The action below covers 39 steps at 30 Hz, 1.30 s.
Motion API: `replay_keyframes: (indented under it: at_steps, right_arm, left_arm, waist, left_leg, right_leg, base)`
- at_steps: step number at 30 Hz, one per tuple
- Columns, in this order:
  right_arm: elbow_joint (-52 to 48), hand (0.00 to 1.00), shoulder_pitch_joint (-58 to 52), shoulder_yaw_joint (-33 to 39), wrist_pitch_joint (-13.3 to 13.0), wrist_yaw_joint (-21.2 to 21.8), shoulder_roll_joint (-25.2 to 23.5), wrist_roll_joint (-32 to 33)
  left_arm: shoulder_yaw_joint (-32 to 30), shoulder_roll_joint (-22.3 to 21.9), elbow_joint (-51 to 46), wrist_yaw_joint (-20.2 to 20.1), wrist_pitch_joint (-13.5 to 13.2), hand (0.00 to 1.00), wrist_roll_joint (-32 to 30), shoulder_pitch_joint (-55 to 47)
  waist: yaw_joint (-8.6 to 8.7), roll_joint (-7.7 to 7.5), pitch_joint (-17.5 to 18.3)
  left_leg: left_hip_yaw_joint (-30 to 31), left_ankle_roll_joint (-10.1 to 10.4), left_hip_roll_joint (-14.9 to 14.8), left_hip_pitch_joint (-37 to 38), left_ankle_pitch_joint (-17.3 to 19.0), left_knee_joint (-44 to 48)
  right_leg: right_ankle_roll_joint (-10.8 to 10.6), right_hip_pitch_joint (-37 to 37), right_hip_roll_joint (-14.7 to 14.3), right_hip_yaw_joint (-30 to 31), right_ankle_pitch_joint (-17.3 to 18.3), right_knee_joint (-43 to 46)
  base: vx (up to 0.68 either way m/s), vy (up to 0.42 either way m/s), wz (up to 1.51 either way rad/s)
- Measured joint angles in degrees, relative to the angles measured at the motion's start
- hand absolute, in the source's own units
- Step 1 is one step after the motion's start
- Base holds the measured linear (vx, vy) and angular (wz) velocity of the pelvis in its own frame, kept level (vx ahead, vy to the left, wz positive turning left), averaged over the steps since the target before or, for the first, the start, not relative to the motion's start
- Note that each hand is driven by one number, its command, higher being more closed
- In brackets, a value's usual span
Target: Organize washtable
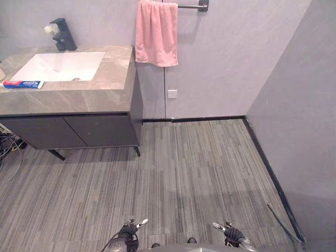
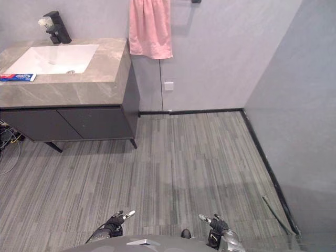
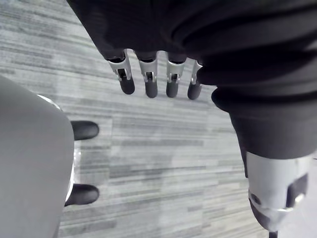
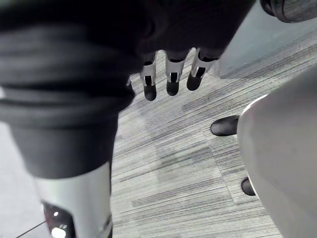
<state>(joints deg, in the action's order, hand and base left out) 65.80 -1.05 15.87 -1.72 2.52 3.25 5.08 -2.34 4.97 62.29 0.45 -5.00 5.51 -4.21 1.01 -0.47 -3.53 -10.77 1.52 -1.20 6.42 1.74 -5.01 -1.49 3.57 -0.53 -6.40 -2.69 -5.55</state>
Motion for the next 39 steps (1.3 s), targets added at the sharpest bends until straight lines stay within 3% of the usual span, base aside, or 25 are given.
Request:
replay_keyframes:
  at_steps: [10,39]
  right_arm:
    - [0.1,0.0,0.0,2.9,0.0,0.1,-0.1,0.0]
    - [0.1,0.0,0.0,2.9,1.1,1.9,-0.1,0.4]
  left_arm:
    - [-1.3,-0.4,1.0,-0.1,0.0,0.0,-0.3,0.4]
    - [-2.0,-0.1,3.0,-1.7,0.1,0.0,-0.4,1.6]
  waist:
    - [0.0,0.19,-0.2]
    - [0.0,-0.32,-0.5]
  left_leg:
    - [-0.5,0.0,-0.1,-0.1,0.0,-0.3]
    - [-0.1,0.0,0.0,-0.2,0.0,-0.3]
  right_leg:
    - [0.2,-0.4,-0.2,0.3,0.2,0.3]
    - [0.1,-0.5,-0.1,-0.6,0.3,0.3]
  base:
    - [0.02,-0.005,-0.02]
    - [0.0,-0.001,0.01]
